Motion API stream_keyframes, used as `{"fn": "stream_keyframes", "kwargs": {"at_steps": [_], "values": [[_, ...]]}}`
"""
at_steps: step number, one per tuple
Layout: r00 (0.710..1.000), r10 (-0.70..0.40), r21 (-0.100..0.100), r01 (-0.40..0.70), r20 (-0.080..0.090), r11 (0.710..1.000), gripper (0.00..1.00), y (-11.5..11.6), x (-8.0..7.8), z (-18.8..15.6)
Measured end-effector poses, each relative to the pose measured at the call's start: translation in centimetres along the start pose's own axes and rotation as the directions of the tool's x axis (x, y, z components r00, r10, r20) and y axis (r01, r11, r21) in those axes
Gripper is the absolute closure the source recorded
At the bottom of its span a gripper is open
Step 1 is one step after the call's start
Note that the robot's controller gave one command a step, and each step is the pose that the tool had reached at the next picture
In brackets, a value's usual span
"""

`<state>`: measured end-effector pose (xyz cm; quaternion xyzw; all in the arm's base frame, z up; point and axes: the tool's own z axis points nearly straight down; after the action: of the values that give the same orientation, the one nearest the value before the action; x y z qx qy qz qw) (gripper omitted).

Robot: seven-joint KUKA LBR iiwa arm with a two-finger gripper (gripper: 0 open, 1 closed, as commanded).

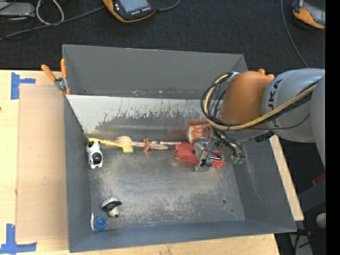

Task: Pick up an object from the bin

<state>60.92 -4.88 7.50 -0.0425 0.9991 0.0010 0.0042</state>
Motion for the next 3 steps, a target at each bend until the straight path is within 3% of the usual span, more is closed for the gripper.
{"fn": "stream_keyframes", "kwargs": {"at_steps": [2, 3], "values": [[0.999, -0.032, -0.005, 0.032, 0.003, 0.999, 1.00, -0.7, -0.6, 0.0], [0.999, -0.053, -0.006, 0.053, -0.004, 0.999, 1.00, -1.8, 4.1, -1.8]]}}
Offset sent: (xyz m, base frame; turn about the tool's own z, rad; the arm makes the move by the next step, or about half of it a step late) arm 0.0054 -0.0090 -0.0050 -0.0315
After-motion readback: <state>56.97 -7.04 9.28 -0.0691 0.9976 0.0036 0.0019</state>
